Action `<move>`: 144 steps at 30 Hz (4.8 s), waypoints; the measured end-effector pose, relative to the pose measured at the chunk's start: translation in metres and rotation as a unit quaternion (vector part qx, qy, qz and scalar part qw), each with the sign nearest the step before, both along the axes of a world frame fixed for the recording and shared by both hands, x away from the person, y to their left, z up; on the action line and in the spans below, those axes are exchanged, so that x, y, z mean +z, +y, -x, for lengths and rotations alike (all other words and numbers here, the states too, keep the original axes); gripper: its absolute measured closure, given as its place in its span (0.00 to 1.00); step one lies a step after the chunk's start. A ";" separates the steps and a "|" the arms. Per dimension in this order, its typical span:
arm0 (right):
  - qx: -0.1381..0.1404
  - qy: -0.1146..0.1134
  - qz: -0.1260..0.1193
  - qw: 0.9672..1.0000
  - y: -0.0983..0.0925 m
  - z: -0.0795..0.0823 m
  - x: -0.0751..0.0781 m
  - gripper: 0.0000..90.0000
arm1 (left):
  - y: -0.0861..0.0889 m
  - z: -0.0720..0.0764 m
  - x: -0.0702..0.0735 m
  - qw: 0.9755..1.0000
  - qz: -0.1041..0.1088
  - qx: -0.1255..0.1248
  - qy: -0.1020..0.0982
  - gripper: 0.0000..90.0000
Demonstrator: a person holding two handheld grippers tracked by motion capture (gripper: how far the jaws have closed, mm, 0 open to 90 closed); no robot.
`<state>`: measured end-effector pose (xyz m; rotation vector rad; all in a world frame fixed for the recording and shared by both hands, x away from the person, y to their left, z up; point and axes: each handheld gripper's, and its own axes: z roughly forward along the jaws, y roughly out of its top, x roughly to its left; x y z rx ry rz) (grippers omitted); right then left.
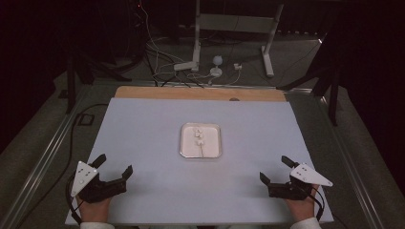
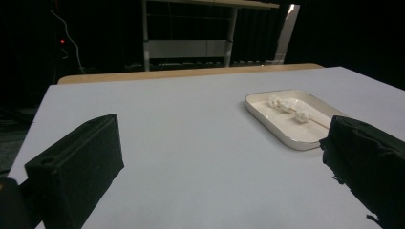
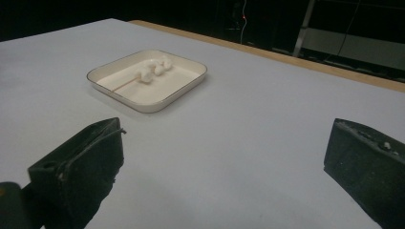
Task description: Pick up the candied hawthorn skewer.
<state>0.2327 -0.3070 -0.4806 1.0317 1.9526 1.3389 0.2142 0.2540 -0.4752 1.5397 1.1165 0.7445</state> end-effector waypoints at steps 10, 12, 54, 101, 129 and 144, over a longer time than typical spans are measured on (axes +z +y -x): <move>-0.007 0.001 -0.006 1.000 0.000 0.001 0.000 0.00 | -0.001 0.000 0.003 1.000 0.000 0.006 0.020 0.01; -0.008 0.000 -0.006 1.000 -0.001 0.002 0.000 0.00 | -0.003 0.000 0.005 1.000 0.002 0.001 0.021 0.01; -0.022 -0.001 -0.001 1.000 -0.004 0.001 -0.001 0.00 | -0.081 -0.065 0.034 0.993 -0.019 -0.094 0.063 0.01; -0.014 0.003 0.009 1.000 -0.002 0.000 -0.002 0.00 | -0.160 -0.126 0.003 0.985 -0.043 -0.113 0.122 0.01; -0.014 0.004 0.013 1.000 -0.002 -0.001 -0.003 0.00 | -0.217 -0.145 -0.036 0.966 -0.091 -0.104 0.219 0.04; -0.015 0.004 0.014 1.000 -0.003 0.001 -0.002 0.00 | -0.202 -0.144 -0.034 0.947 -0.123 -0.076 0.286 0.73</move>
